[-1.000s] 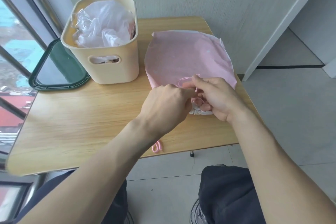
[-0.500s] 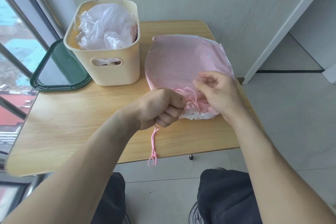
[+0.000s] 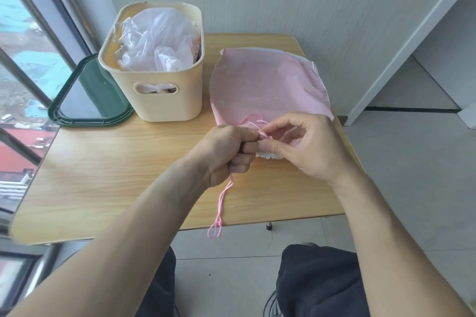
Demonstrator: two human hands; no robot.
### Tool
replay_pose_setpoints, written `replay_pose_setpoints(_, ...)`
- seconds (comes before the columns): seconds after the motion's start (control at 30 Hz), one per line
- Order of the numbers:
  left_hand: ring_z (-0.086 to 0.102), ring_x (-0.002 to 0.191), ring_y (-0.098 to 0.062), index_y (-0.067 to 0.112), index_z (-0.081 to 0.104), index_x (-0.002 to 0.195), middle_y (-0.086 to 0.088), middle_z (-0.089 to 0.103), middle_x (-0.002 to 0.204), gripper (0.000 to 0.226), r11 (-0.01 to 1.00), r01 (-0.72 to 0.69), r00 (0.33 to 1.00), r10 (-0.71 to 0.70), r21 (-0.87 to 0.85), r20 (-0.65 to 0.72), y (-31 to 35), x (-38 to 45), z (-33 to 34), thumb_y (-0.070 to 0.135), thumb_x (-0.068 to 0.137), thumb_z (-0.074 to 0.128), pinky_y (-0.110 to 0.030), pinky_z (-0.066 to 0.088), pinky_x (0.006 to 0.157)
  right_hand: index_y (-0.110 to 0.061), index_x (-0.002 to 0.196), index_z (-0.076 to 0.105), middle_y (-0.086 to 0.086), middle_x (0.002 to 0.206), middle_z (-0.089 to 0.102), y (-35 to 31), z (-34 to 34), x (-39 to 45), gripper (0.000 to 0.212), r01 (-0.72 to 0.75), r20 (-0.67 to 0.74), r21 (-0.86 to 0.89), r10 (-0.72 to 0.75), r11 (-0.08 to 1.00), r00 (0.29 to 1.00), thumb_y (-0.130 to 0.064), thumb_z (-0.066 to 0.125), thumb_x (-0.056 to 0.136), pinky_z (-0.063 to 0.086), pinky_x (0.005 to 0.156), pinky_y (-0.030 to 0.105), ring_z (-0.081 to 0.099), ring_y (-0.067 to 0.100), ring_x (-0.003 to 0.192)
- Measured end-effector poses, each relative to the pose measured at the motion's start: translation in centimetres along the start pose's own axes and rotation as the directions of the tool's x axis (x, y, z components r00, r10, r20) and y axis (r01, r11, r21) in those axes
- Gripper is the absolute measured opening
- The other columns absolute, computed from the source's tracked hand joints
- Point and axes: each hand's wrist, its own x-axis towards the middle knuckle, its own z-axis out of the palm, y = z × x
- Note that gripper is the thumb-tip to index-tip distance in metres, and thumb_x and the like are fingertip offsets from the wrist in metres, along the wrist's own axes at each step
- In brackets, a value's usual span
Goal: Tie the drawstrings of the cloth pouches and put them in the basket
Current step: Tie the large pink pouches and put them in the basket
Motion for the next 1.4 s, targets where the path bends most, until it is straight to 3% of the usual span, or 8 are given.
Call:
replay_pose_setpoints(0.27,0.018,0.042,-0.008,0.010,0.052,0.080,0.006,0.031,0.051,0.024,0.992,-0.076,0.990,0.087,0.102,-0.112,-0.4,0.2,-0.4,0.006,0.102,0.043,-0.021,0.010,0.042,-0.013,0.094,0.075,0.008,0.079,0.073,-1.0,0.5,-0.2,0.013,-0.034,-0.013,0.219,0.038,0.975,0.999,-0.006,0.070,0.084,0.056,0.074,0.032,0.068,0.016,0.075)
replay_pose_setpoints(0.37,0.019,0.041,-0.008,0.008,0.057,0.089,0.006,0.032,0.050,0.019,0.985,-0.052,0.992,0.070,0.166,-0.106,-0.4,0.4,-0.8,0.006,0.102,0.044,-0.016,0.011,0.040,-0.010,0.091,0.074,0.007,0.060,0.061,-1.8,-0.8,0.2,0.019,-0.125,0.031,0.690,0.144,0.712,0.989,-0.004,0.057,0.086,0.049,0.090,0.055,0.060,0.030,0.068)
replay_pose_setpoints(0.47,0.021,0.042,-0.008,0.009,0.065,0.090,0.005,0.033,0.052,0.019,0.965,-0.074,0.991,0.099,0.252,-0.091,-0.3,0.1,-1.0,0.010,0.101,0.050,-0.016,0.015,0.039,-0.010,0.095,0.069,-0.004,0.052,0.043,-1.6,-2.2,0.8,0.017,-0.127,-0.048,0.838,0.304,0.531,0.952,-0.003,0.054,0.093,0.049,0.075,0.039,0.042,0.017,0.058)
replay_pose_setpoints(0.63,0.019,0.047,-0.014,0.010,0.071,0.082,0.003,0.029,0.052,0.020,0.896,-0.103,0.993,0.115,0.433,-0.001,0.3,0.0,-1.9,0.018,0.098,0.061,-0.021,0.014,0.042,-0.014,0.086,0.057,-0.008,0.049,0.031,1.5,-4.9,1.3,0.015,-0.133,-0.273,0.888,0.737,0.440,0.618,-0.007,0.055,0.099,0.029,0.049,0.023,0.028,0.010,0.044)
replay_pose_setpoints(0.73,0.019,0.047,-0.017,0.016,0.067,0.066,0.000,0.030,0.052,0.031,0.865,-0.113,0.990,0.138,0.490,-0.015,0.2,0.1,-2.4,0.023,0.095,0.066,-0.023,0.016,0.045,-0.013,0.092,0.055,-0.003,0.070,0.048,3.8,-5.7,1.3,0.010,-0.203,-0.617,0.641,0.654,0.740,0.438,-0.015,0.052,0.101,0.038,0.052,0.022,0.045,0.009,0.053)
replay_pose_setpoints(0.87,0.021,0.048,-0.018,-0.005,0.062,0.078,0.004,0.032,0.050,0.038,0.831,-0.119,0.985,0.169,0.543,-0.043,-0.3,0.4,-2.3,0.029,0.096,0.064,-0.026,0.018,0.049,-0.010,0.132,0.054,0.003,0.125,0.050,3.7,-4.8,1.0,0.045,-0.318,-0.715,-0.121,0.139,0.940,0.685,-0.004,0.054,0.087,0.043,0.102,0.028,0.053,0.018,0.120)
replay_pose_setpoints(1.0,0.022,0.050,-0.018,0.010,0.068,0.072,0.006,0.034,0.049,0.031,0.850,-0.139,0.978,0.199,0.507,-0.065,-0.5,0.4,-1.8,0.029,0.097,0.063,-0.029,0.017,0.051,-0.029,0.098,0.071,-0.015,0.099,0.070,0.8,-1.7,0.1,0.016,0.009,-0.074,-0.207,-0.025,0.978,0.997,-0.015,0.065,0.094,0.050,0.090,0.018,0.067,0.004,0.100)
replay_pose_setpoints(1.4,0.027,0.040,-0.007,0.013,0.075,0.082,0.009,0.035,0.048,0.028,0.672,-0.278,0.859,0.494,0.687,-0.136,1.1,-0.9,-3.3,0.038,0.093,0.067,-0.016,0.025,0.041,-0.022,0.086,0.077,-0.005,0.082,0.068,1.6,-1.9,0.3,0.021,0.040,-0.044,-0.200,-0.050,0.979,0.998,-0.036,0.064,0.096,0.049,0.067,0.029,0.063,0.016,0.076)
